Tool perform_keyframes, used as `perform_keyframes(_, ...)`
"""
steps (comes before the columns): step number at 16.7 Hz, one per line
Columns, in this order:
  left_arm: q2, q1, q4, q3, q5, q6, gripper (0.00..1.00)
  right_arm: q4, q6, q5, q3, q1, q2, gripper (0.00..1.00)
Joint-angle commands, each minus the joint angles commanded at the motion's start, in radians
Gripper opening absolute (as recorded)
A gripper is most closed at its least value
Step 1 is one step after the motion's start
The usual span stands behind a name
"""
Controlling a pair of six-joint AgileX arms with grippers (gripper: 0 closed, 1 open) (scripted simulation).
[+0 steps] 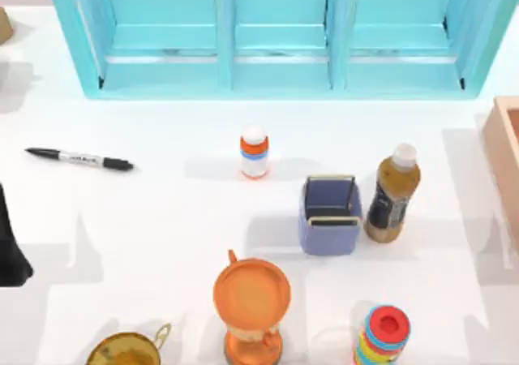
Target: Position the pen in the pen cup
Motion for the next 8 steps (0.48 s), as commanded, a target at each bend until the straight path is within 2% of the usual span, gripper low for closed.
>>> perform_keyframes(4, 0.033, 0.0, 0.017, 0.011, 0.004, -0.032, 1.0, 0.0, 0.0, 0.0, 0.0, 0.0, 0.0, 1.0)
perform_keyframes(8, 0.224, -0.002, 0.097, 0.066, 0.026, -0.212, 1.0, 0.0, 0.0, 0.0, 0.0, 0.0, 0.0, 1.0)
